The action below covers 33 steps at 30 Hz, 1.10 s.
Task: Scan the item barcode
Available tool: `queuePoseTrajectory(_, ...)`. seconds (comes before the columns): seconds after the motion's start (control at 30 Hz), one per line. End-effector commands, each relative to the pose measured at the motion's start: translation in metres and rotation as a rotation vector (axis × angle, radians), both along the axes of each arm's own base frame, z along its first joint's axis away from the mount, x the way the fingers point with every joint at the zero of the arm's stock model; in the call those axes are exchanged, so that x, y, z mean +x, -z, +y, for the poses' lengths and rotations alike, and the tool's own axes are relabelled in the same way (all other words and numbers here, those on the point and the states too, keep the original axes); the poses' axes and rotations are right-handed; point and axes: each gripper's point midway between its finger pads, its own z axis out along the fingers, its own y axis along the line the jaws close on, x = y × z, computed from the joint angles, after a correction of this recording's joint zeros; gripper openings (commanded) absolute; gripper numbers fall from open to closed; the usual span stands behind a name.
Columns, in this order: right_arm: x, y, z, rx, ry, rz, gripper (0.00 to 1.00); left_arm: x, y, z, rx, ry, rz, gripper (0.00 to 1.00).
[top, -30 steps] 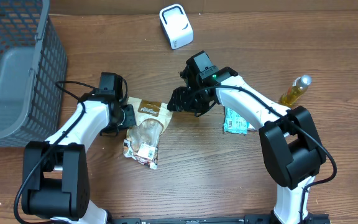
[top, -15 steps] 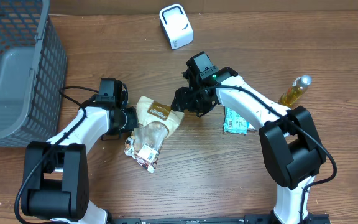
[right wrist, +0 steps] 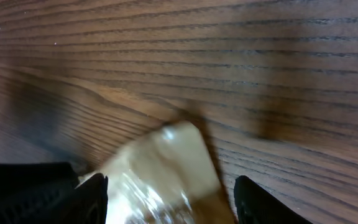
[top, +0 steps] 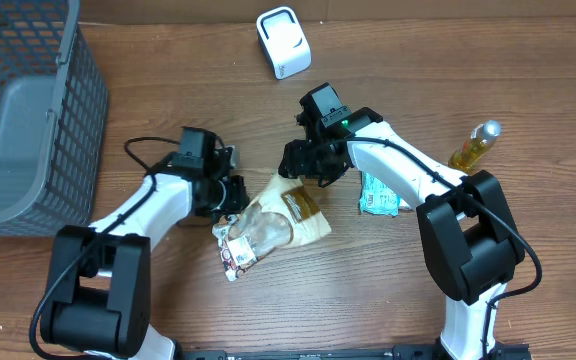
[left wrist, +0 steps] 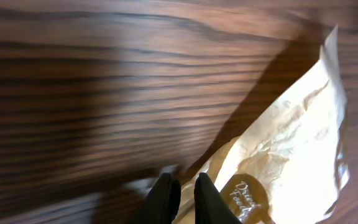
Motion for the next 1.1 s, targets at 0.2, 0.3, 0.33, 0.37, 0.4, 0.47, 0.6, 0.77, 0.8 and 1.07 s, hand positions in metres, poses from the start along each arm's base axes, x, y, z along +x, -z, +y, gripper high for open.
queuePoseTrajectory(0.2,0.008,-0.004,-0.009,-0.03,0.0,-0.022,0.61,-0.01,0.0,-0.027,-0.02,0.1,-0.023,0.11)
queuePoseTrajectory(0.3,0.008,-0.003,-0.012,-0.034,0.002,-0.016,0.63,-0.009,-0.001,-0.028,-0.02,0.101,-0.028,0.11)
queuePoseTrajectory(0.33,0.007,-0.003,-0.012,-0.036,0.001,-0.014,0.64,-0.008,-0.001,-0.027,-0.019,0.1,-0.031,0.11)
queuePoseTrajectory(0.37,0.007,-0.003,-0.013,-0.038,-0.001,-0.012,0.65,-0.007,-0.001,-0.027,-0.018,0.1,-0.035,0.11)
queuePoseTrajectory(0.4,0.006,-0.002,-0.014,-0.04,-0.002,-0.009,0.65,-0.006,-0.001,-0.027,-0.014,0.099,-0.041,0.1)
queuePoseTrajectory(0.47,0.003,-0.001,-0.016,-0.049,-0.014,0.0,0.64,0.001,-0.007,-0.027,-0.021,0.094,-0.058,0.09)
queuePoseTrajectory(0.6,0.0,-0.002,-0.017,-0.054,-0.014,0.011,0.6,0.014,-0.036,-0.023,-0.01,0.119,-0.045,0.06)
queuePoseTrajectory(0.77,0.0,-0.005,-0.017,-0.014,-0.012,0.031,0.62,0.029,-0.091,-0.012,0.001,0.096,-0.016,0.04)
queuePoseTrajectory(0.8,-0.001,-0.006,-0.017,0.005,-0.019,0.04,0.63,0.031,-0.1,-0.01,0.002,0.092,-0.012,0.04)
queuePoseTrajectory(1.07,-0.026,-0.01,-0.011,0.069,-0.155,0.109,0.79,-0.01,-0.103,-0.01,0.035,0.115,0.167,0.04)
